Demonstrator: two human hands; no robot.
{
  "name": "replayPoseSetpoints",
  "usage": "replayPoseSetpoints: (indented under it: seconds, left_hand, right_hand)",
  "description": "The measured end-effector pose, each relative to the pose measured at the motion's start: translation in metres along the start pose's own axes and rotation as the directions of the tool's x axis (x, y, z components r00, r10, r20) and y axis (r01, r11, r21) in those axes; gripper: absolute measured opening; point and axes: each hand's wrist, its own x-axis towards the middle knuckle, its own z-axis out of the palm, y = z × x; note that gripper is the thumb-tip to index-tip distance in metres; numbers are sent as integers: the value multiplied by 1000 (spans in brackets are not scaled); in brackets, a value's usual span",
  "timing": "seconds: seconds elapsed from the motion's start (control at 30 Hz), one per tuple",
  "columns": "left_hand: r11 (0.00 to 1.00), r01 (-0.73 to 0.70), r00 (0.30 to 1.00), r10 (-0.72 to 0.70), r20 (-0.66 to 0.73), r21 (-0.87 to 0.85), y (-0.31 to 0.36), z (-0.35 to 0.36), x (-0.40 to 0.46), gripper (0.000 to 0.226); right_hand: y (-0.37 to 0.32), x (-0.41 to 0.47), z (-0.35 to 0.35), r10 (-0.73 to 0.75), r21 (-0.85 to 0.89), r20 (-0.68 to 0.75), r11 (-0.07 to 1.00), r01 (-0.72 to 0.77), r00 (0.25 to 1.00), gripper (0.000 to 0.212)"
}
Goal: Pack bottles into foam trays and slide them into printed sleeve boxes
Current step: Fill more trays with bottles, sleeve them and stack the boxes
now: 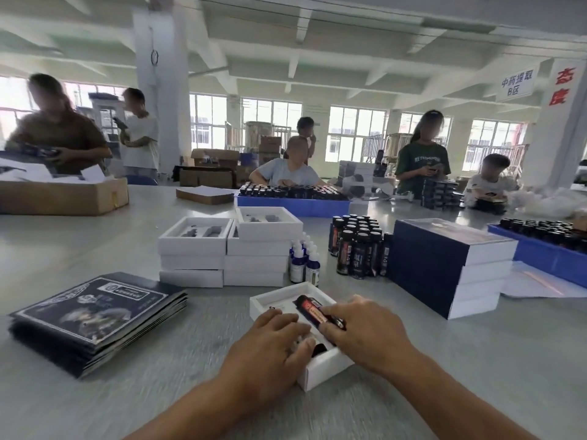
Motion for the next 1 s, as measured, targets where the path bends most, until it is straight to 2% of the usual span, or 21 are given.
replayPoseSetpoints:
  seconds: [0.13,0.27,0.37,0.57,0.77,0.9,1.0]
  left_hand:
    - [1000,3,998,-4,-57,-18,3,4,-9,50]
    - [1000,-1,999,1,-42,-6,2,6,-8,53]
    - [1000,18,999,-18,-29,-8,1,10,-10,58]
    - [1000,-2,998,3,-61,19,2,12,-11,61]
    - [999,33,998,-32,-61,22,6,10,-14,64]
    - [999,21,986,-12,-168,48,6,8,-15,63]
    - [996,23,970,-2,-242,82,4,7,-13,54]
  right_hand:
    - [-3,4,-3,-37,-11,67,999,38,997,43]
    - [2,9,-4,-9,226,195,974,-36,981,44]
    - [7,6,-1,-18,270,234,962,-47,972,47]
    - [8,-2,9,-9,334,199,941,-59,980,47]
    - [10,-6,8,-4,309,132,950,-37,991,45]
    - [7,-4,14,15,367,69,930,-39,997,44]
    - [1,-2,22,35,349,-9,937,-29,999,34]
